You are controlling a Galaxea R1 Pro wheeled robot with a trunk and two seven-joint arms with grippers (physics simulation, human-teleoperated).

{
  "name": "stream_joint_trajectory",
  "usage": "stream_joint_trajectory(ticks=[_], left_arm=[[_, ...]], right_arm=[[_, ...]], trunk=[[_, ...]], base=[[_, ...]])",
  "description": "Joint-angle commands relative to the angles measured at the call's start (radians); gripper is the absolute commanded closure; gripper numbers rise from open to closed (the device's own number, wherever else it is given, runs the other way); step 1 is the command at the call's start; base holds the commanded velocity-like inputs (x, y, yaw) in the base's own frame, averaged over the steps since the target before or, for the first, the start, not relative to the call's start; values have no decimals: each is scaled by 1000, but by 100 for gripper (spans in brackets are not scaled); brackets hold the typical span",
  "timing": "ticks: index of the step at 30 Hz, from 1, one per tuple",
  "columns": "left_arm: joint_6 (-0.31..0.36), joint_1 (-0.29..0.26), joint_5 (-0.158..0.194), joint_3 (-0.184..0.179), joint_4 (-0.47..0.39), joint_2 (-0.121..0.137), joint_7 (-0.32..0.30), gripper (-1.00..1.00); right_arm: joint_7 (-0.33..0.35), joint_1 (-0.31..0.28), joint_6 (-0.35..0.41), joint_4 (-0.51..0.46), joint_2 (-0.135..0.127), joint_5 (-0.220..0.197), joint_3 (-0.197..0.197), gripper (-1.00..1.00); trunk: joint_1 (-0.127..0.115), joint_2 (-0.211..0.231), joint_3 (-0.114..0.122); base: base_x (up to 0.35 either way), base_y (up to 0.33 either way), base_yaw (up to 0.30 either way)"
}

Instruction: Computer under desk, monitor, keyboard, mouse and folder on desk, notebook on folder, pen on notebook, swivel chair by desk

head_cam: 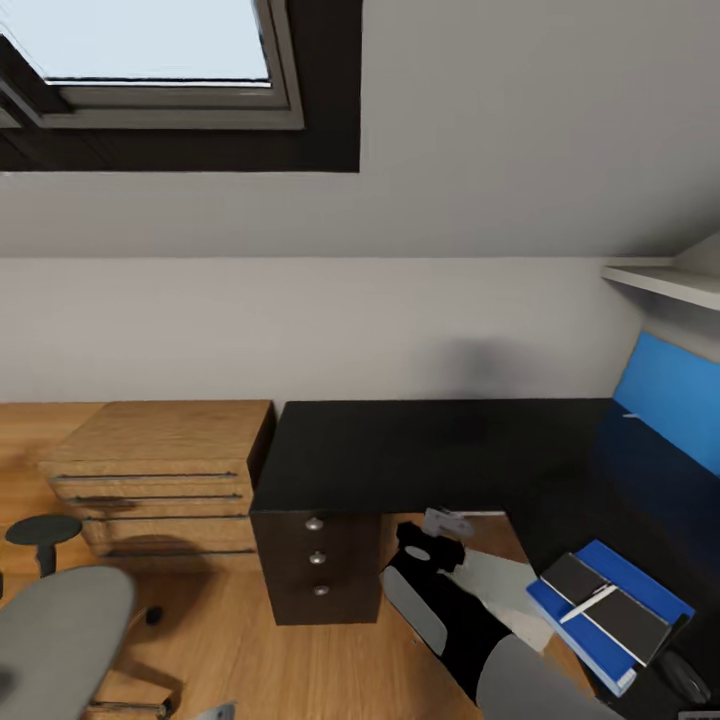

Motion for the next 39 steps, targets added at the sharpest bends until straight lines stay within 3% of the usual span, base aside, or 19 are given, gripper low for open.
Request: stream_joint_trajectory(ticks=[1,3,6,9,12,16,26,33,39], left_arm=[[-3,-1,9,-8,-1,1,6,-100],[-2,-1,10,-8,-1,2,6,-100],[0,-2,10,-5,-1,2,7,-100],[-2,-1,8,-3,-2,2,8,-100],[-5,-1,10,-2,-1,3,8,-100],[-7,-1,14,-3,46,4,8,-100],[-6,-1,18,-2,134,-4,6,-100],[-7,-1,19,-1,135,-9,6,-100],[-6,-1,20,2,136,-10,6,-100]], right_arm=[[6,-2,-21,18,6,-2,16,-100],[46,-2,-73,53,17,-2,32,-100],[175,-2,-192,171,38,-4,74,-100],[285,-2,-289,357,57,-5,105,-100],[462,-1,-426,614,57,-6,118,-100],[609,44,-476,768,57,-5,116,-100],[699,127,-491,797,26,-2,119,-100],[704,129,-539,797,26,-6,120,-100],[704,132,-572,798,27,-10,119,-100]], trunk=[[0,-3,-2],[0,-3,-2],[0,-3,-2],[0,-3,-2],[0,-3,-2],[0,-3,-2],[0,-3,-3],[0,-3,-3],[0,-3,1]], base=[[-248,211,272],[-262,193,272],[-305,88,272],[-242,24,272],[-77,6,131],[-18,1,31],[-1,0,2],[-3,0,0],[-299,0,117]])
